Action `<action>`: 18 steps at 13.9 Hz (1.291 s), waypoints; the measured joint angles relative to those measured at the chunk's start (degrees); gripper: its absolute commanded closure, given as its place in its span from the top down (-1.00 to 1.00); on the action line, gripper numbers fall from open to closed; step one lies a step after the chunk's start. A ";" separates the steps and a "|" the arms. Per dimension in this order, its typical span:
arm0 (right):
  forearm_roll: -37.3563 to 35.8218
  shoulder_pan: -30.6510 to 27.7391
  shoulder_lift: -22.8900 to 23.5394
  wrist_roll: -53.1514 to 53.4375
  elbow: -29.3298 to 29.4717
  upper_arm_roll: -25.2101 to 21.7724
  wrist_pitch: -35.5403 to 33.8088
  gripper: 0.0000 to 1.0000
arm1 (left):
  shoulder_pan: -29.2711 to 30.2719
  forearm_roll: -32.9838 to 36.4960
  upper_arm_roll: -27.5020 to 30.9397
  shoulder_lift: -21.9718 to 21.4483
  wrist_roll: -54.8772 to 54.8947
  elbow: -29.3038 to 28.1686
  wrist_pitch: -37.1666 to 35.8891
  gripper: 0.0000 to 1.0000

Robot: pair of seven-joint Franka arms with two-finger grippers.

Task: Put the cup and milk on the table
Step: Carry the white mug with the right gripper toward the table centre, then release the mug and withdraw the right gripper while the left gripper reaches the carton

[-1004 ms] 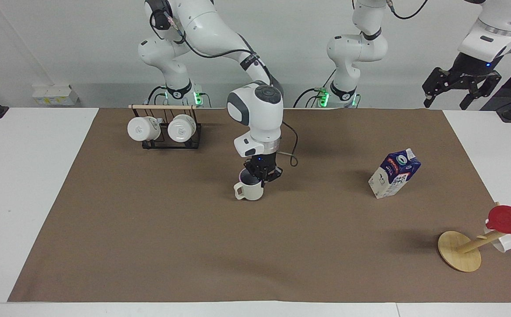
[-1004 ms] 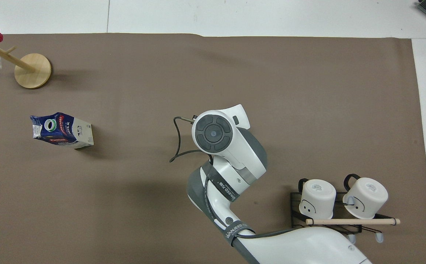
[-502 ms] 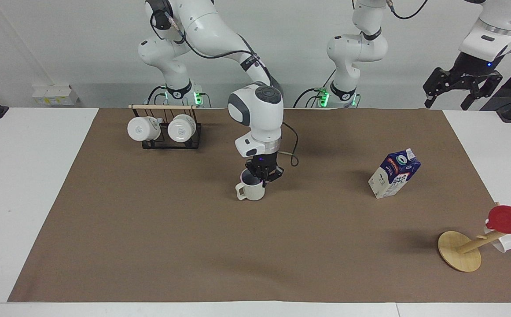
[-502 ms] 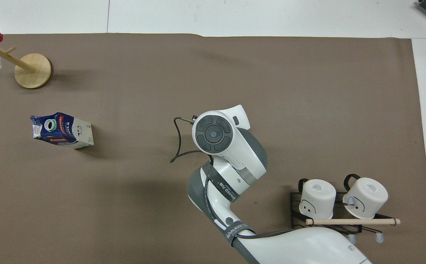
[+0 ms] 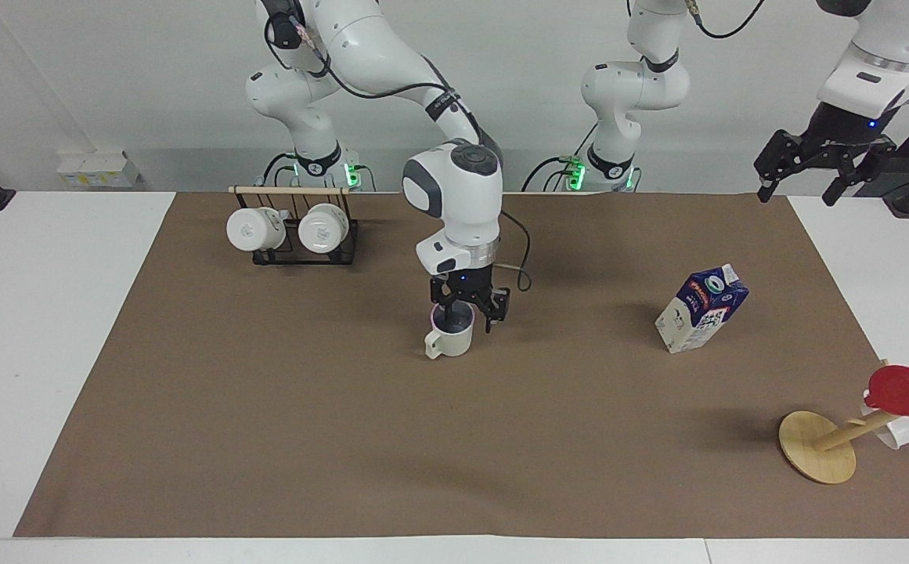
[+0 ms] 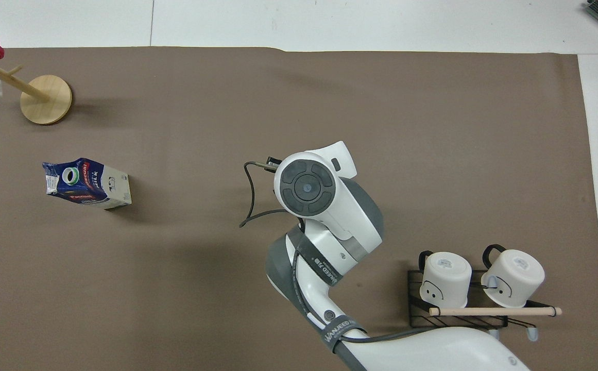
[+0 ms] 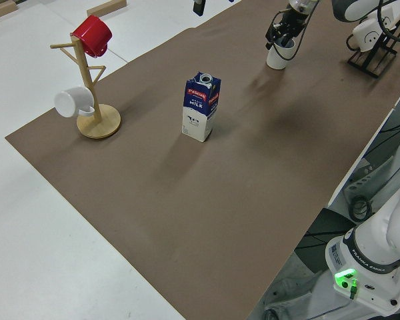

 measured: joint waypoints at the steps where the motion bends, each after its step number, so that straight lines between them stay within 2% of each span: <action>1: 0.00 -0.64 -1.65 -1.85 0.04 -0.06 -1.53 1.00 | 0.00 0.00 0.02 0.92 0.00 -0.01 1.64 1.00; 4: 0.01 -3.04 -7.19 -7.71 0.04 -0.09 -7.44 1.00 | 0.00 0.00 0.09 3.71 0.00 -0.20 3.08 1.00; 7: 0.50 -7.15 -12.17 -16.06 0.01 -0.10 -13.74 1.00 | 0.01 0.00 0.10 5.88 -0.13 -2.98 5.91 1.00; 14: 3.98 -21.01 -22.56 -38.02 -0.06 -0.33 -27.82 1.00 | -0.06 0.00 -0.07 6.45 -4.96 -12.95 15.07 1.00; 18: 4.30 -26.62 -25.72 -44.62 -0.15 -0.62 -33.47 1.00 | -0.17 0.00 -0.24 6.50 -7.47 -16.78 17.47 1.00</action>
